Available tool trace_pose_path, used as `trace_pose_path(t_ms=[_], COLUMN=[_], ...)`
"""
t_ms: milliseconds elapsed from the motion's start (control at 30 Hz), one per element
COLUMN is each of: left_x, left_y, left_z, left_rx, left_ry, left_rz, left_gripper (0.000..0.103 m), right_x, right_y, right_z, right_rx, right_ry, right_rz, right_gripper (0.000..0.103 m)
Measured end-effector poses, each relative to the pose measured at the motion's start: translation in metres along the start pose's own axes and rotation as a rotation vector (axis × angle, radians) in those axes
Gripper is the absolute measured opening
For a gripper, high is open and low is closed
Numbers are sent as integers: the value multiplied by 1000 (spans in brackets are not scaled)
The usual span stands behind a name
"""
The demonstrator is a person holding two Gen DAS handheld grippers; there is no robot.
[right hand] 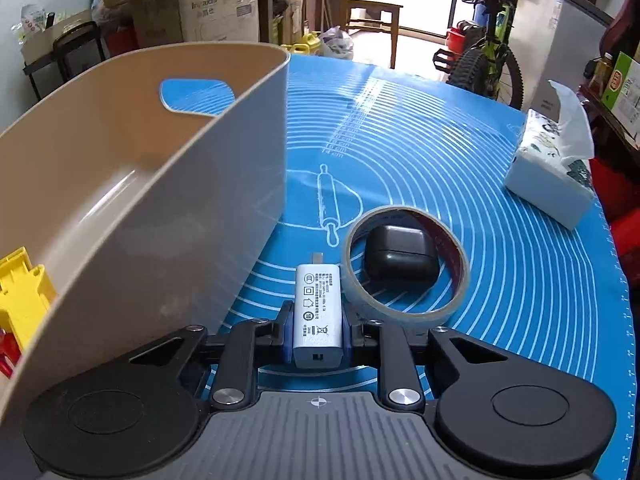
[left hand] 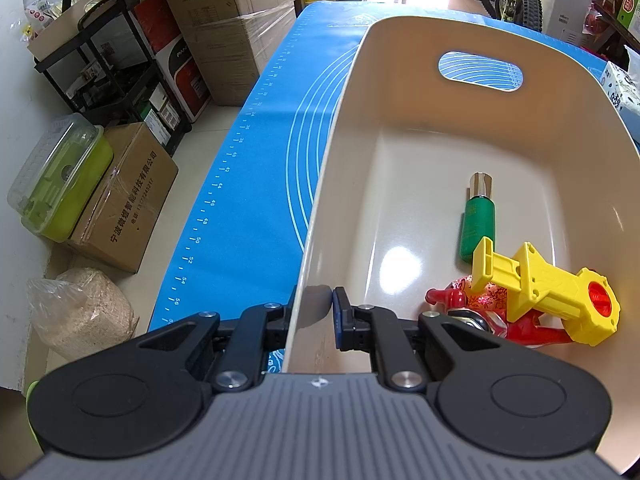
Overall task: Organize rigid objects
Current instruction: 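Grasp the white USB charger with the right tool and lift it, then carry the white charger with the right tool and release it into the basket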
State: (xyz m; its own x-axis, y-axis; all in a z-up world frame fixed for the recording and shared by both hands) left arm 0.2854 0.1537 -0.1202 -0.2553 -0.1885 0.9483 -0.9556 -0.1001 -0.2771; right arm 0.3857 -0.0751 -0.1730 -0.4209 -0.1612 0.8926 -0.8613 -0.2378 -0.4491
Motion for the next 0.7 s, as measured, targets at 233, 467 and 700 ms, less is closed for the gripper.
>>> trace_pose_path(t_ms=[233,467,700], left_x=[0,0,0], left_y=[-1,-1,-1], left_z=[0,1,1], left_rx=[1,2,2], left_ry=[2,2,2], left_rz=[-1,-2,-2], left_gripper=[16,16,16], right_x=[30,78,130], right_y=[-5,-23,-43], right_z=[7,6,-8], right_rx=[-71,-118,-124], right_ry=[-4,-11,-62], right_rz=[27,133,261], right_gripper=[32,32,32])
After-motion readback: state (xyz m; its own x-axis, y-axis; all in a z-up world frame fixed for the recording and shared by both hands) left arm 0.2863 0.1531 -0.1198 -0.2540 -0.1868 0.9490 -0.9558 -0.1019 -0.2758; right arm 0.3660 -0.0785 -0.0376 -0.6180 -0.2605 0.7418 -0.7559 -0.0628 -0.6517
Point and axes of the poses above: each gripper's, at about its wrist camera, not at the fingertips, and x roughly against the way its jaws point, z to its right, y to its underside, the point moved 10 cm from there along -x, roughly the way its jaws point, and after that the axes turned 11 degrees about -z, right-handed, at the moved point
